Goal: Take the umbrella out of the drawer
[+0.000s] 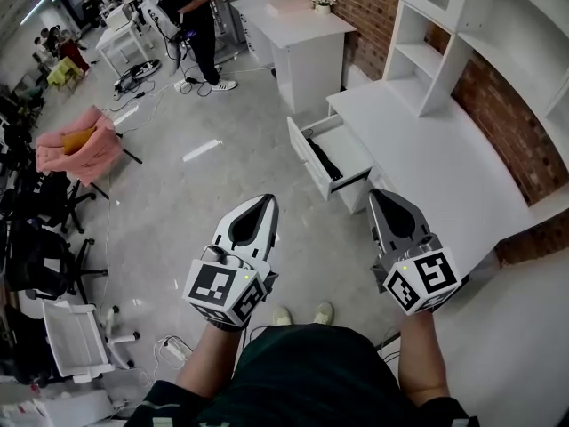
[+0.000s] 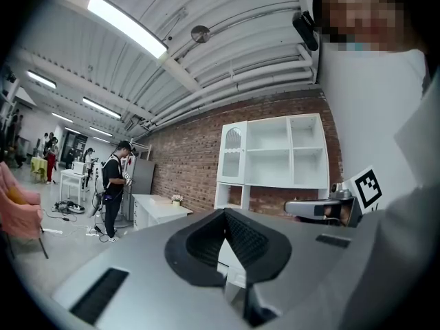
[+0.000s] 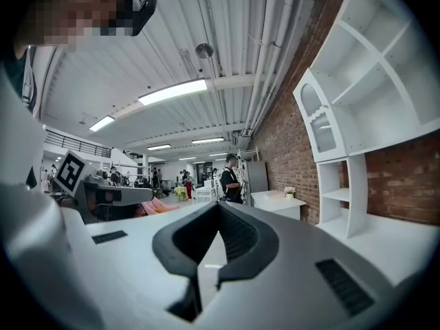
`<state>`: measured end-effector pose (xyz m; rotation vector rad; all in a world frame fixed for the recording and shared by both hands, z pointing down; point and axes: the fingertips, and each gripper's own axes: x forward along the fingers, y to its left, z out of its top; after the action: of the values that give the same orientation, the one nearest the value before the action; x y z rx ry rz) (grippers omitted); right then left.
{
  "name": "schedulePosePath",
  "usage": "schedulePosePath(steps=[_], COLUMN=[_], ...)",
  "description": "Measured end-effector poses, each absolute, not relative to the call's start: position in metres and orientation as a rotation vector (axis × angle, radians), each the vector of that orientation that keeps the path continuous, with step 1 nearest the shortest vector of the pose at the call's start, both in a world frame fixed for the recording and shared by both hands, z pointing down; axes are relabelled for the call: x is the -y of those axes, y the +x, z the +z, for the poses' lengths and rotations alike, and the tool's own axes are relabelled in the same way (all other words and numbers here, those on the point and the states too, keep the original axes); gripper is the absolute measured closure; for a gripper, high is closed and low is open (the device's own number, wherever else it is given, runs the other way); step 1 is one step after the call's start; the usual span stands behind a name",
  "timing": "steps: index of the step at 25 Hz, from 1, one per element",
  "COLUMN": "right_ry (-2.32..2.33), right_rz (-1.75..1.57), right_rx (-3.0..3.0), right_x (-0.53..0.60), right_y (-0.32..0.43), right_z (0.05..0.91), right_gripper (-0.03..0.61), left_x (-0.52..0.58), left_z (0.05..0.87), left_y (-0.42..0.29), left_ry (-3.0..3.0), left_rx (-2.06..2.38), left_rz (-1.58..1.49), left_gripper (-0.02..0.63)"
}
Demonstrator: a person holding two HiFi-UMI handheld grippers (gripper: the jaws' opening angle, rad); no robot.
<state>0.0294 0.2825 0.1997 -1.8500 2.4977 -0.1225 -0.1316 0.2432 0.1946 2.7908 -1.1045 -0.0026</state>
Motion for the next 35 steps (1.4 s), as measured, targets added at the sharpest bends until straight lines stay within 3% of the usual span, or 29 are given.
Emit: schedulePosePath(steps=[20, 35], right_ry=[-1.85, -1.883], right_rz=[-0.212, -0.25], right_rx=[-2.473, -2.512], right_x=[-0.28, -0.177], right_y=[0.099, 0.094], right_z=[0.23, 0.253], right_gripper=[0.574, 0.574], left_x=[-0.238, -0.128], left_z=[0.208, 0.234], left_y=[-0.068, -0.067], left_ry=[2.794, 2.74], left_rx=[1.127, 1.113], left_rz=[0.051, 0.035], left_gripper=[0.607, 0.607])
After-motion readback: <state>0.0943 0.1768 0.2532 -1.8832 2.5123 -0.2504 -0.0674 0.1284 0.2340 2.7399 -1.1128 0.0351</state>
